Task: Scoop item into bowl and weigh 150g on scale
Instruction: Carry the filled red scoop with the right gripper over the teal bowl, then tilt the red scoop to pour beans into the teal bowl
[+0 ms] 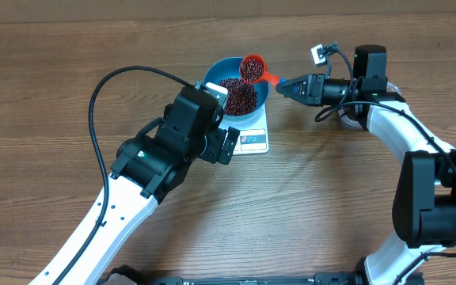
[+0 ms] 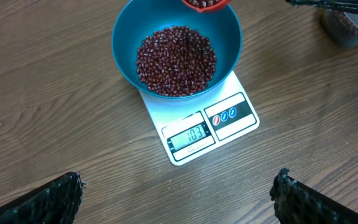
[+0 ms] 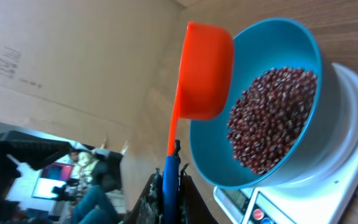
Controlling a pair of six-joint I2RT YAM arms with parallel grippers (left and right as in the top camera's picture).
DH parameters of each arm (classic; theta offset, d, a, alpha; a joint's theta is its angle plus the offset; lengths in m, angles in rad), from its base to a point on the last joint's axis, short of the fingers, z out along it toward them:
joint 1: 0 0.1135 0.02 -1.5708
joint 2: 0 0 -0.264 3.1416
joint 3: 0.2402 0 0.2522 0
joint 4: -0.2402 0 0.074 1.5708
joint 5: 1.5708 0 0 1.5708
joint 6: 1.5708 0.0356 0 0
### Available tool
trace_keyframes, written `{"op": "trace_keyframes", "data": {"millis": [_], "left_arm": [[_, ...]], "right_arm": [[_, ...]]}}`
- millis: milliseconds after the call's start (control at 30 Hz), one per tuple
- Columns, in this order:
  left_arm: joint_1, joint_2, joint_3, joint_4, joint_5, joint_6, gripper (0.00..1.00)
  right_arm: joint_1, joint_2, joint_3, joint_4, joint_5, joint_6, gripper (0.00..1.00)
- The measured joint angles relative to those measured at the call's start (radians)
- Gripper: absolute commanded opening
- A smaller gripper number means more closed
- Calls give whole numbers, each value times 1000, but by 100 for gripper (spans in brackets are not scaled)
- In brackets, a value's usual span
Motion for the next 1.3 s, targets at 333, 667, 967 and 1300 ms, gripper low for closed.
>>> {"op": "trace_keyframes", "data": {"millis": [333,667,967,1300], "left_arm": [[0,0,0,0,0,0,100],[0,0,0,0,0,0,99],[0,0,0,0,0,0,100],[0,0,0,0,0,0,99]], "right_arm": [[19,0,0,-1,72,-60,4],[19,-27,0,-65,182,-158,4],[24,-130,0,-148,240,-277,4],[90,-134,0,-196,309,-478,4]]}}
